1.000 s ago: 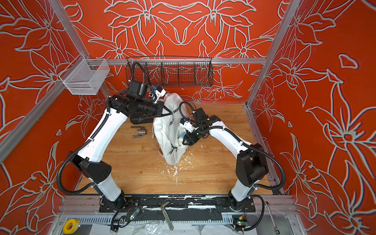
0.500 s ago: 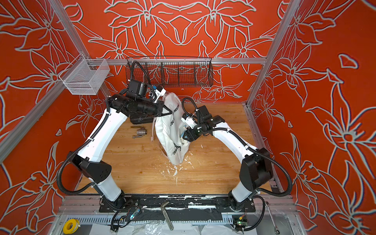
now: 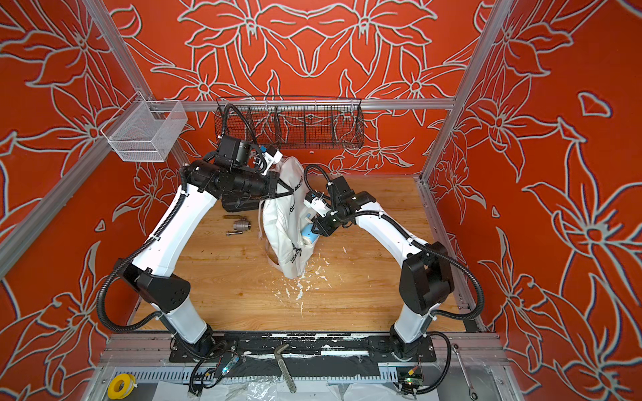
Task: Pack books, pencil case, and school supplies into a backpack
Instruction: Place the pencil sharpener in the student bag.
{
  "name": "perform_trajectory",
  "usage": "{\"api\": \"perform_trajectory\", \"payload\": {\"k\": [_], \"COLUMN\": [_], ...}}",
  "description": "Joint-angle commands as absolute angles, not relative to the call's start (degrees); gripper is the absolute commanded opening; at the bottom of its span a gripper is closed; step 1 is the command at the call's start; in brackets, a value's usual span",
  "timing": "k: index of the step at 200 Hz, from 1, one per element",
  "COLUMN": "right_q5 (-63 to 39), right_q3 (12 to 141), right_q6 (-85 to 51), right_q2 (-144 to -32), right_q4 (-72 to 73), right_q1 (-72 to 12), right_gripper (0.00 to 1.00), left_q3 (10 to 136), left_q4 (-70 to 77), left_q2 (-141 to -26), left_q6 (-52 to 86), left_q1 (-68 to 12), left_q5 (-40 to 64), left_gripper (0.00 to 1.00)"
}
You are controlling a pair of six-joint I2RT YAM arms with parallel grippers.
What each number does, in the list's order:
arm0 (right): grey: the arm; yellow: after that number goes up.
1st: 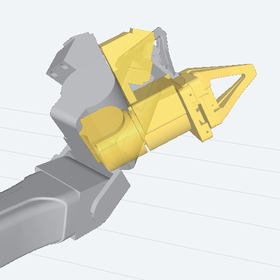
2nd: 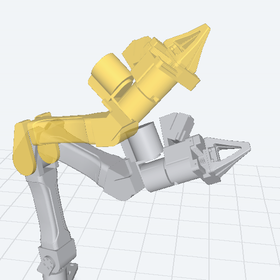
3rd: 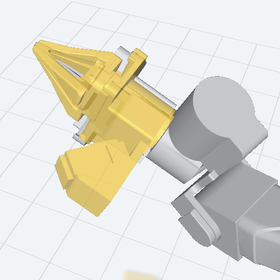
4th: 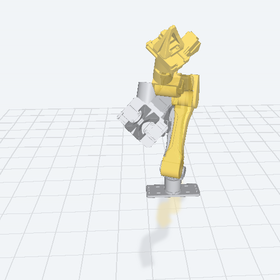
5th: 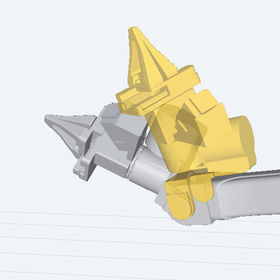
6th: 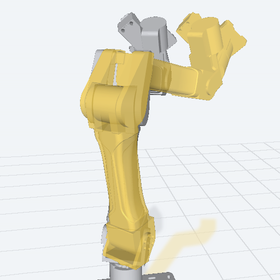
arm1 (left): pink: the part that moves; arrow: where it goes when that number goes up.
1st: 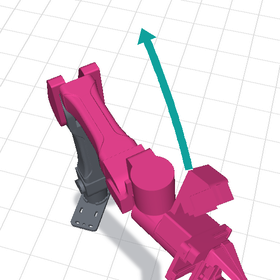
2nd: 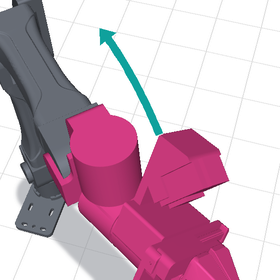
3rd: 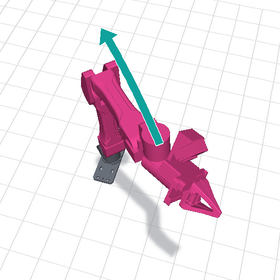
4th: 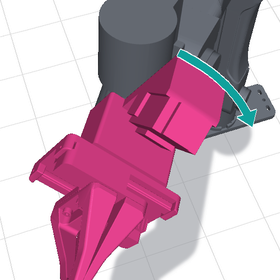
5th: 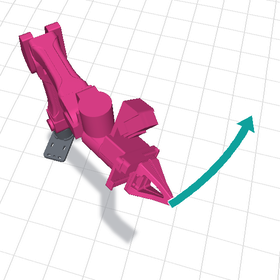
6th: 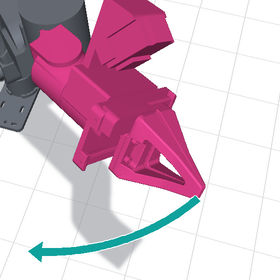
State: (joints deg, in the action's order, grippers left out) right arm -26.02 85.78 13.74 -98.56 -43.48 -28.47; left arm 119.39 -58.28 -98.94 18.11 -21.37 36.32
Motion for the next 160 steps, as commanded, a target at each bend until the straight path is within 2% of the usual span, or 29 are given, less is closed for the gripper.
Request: {"api": "perform_trajectory", "payload": {"k": [1, 10, 22, 28, 45, 65, 98, 130, 160], "right_q5": [-22.4, -22.2, -20.6, -20.3, -20.5, -20.6, -14.6, -19.8, -17.6], "right_q3": [85.7, 86.8, 88.1, 88.3, 86.4, 85.2, 88.3, 85.6, 85.8], "right_q6": [13.9, 13.1, 10.2, 8.9, 5.0, 2.2, -3.0, -10.9, -15.5], "right_q2": [-103.2, -104.2, -103.7, -102.5, -98.0, -95.3, -97.6, -98.5, -101.5], "right_q4": [-50.6, -51.9, -51.9, -50.7, -43.5, -38.3, -43.5, -39.0, -40.4], "right_q1": [-29.4, -29.4, -29.3, -29.2, -29.0, -28.9, -27.6, -27.2, -27.2], "right_gripper": [0.32, 0.27, 0.27, 0.29, 0.45, 0.50, 0.51, 0.50, 0.44], "left_q3": [121.2, 121.0, 120.4, 120.0, 118.3, 116.9, 117.6, 117.3, 116.8], "left_q4": [-52.3, -52.5, -52.6, -52.6, -51.7, -49.8, -49.7, -49.4, -49.3], "left_q2": [-96.8, -96.5, -96.0, -95.9, -94.9, -94.3, -94.7, -94.3, -94.4], "left_q6": [18.2, 18.1, 17.8, 17.8, 18.1, 19.0, 19.5, 19.5, 19.5], "left_q1": [-21.4, -21.4, -21.4, -21.2, -20.4, -19.9, -19.8, -19.8, -19.8], "left_q5": [41.4, 41.3, 41.1, 41.2, 41.9, 43.2, 44.5, 44.4, 44.9], "left_gripper": [0.00, 0.00, 0.00, 0.00, 0.00, 0.00, 0.00, 0.00, 0.00]}}
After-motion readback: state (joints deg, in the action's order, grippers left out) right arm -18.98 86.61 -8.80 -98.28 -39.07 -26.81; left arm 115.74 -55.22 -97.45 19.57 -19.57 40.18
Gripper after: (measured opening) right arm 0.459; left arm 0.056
